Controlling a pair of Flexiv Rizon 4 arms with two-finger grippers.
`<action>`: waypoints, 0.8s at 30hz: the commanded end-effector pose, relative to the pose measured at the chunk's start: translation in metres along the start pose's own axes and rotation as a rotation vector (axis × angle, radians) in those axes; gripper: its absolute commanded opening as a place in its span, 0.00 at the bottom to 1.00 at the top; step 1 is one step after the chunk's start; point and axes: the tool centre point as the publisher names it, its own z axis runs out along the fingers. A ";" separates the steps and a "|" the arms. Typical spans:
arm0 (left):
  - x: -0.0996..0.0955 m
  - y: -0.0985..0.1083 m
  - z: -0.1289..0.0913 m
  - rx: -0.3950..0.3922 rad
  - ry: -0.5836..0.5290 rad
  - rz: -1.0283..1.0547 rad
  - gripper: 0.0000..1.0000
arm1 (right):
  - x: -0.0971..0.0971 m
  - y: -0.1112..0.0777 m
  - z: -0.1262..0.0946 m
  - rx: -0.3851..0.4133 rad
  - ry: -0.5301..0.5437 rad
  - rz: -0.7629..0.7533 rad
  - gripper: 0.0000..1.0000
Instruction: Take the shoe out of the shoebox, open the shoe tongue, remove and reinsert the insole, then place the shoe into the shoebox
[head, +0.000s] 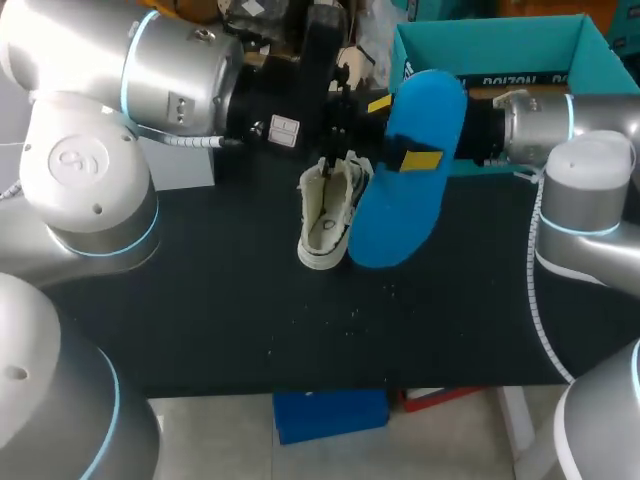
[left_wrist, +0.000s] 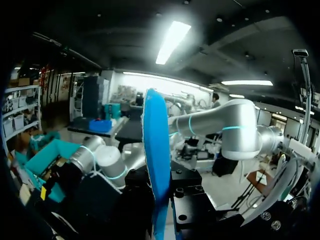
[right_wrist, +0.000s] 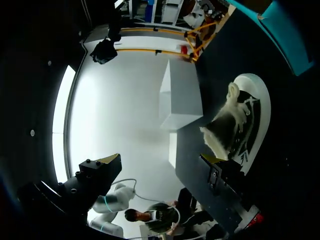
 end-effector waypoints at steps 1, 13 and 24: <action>-0.004 0.015 -0.006 0.060 0.012 0.003 0.00 | 0.000 0.000 0.001 -0.002 0.000 0.000 1.00; -0.008 0.013 -0.013 0.136 0.049 -0.042 0.00 | 0.000 0.000 0.001 -0.002 0.000 0.000 1.00; -0.010 0.040 -0.006 0.159 0.028 0.050 0.00 | 0.000 0.000 0.001 -0.002 0.000 0.000 1.00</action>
